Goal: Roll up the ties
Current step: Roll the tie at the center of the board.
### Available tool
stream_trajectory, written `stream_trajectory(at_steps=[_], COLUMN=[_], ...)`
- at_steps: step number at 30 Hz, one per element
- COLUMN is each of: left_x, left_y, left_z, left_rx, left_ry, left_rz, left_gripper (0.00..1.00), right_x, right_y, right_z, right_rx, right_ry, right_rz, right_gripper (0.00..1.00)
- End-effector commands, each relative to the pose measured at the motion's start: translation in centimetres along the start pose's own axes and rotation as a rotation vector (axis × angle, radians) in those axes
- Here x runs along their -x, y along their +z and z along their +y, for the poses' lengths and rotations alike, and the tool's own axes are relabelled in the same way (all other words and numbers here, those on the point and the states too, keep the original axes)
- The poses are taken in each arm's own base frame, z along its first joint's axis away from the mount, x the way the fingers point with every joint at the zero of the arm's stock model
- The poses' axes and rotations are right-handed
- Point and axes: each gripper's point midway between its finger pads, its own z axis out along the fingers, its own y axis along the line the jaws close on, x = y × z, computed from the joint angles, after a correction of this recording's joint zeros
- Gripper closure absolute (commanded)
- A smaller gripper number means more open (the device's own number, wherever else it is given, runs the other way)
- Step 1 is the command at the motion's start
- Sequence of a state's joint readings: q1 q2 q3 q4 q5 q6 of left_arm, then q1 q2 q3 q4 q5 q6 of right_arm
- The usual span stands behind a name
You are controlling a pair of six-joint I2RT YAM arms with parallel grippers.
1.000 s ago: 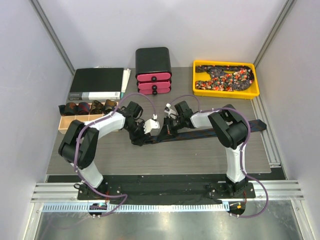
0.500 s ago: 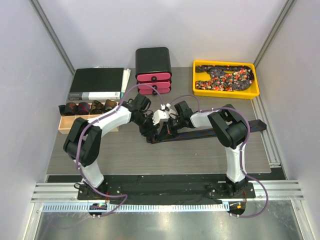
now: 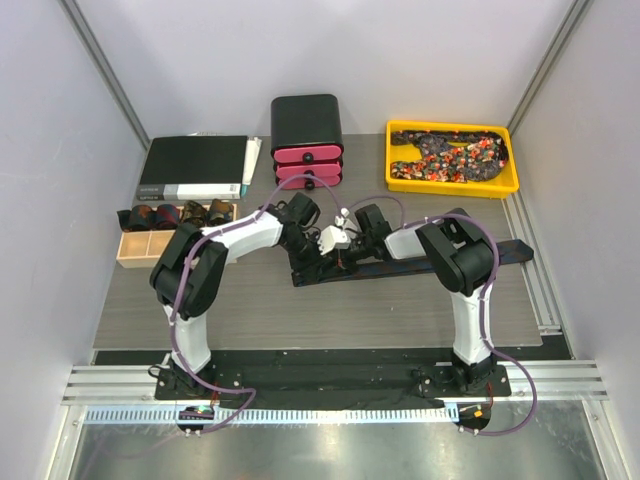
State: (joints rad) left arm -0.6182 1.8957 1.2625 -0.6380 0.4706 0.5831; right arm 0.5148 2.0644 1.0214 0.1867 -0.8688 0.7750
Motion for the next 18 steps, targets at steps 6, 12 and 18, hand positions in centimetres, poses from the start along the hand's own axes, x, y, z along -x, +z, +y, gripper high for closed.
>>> stream_trajectory(at_steps=[6,12,18], left_x=[-1.2,-1.3,-1.5], left_y=[0.6,0.7,0.8], left_z=[0.4,0.3,0.1], left_rx=[0.002,-0.006,-0.001], left_ry=[-0.026,-0.023,-0.012], left_rz=[0.093,0.106,0.112], left_gripper=[0.71,0.72,0.71], right_x=[1.3,1.8,2.0], right_y=[-3.4,-4.3,-3.2], right_z=[2.4,3.5,3.9], right_rx=[0.086,0.119,0.149], right_ry=[-0.007,-0.034,-0.014], right_rz=[-0.061,-0.091,-0.092], right_gripper=[0.79,0.76,0.70])
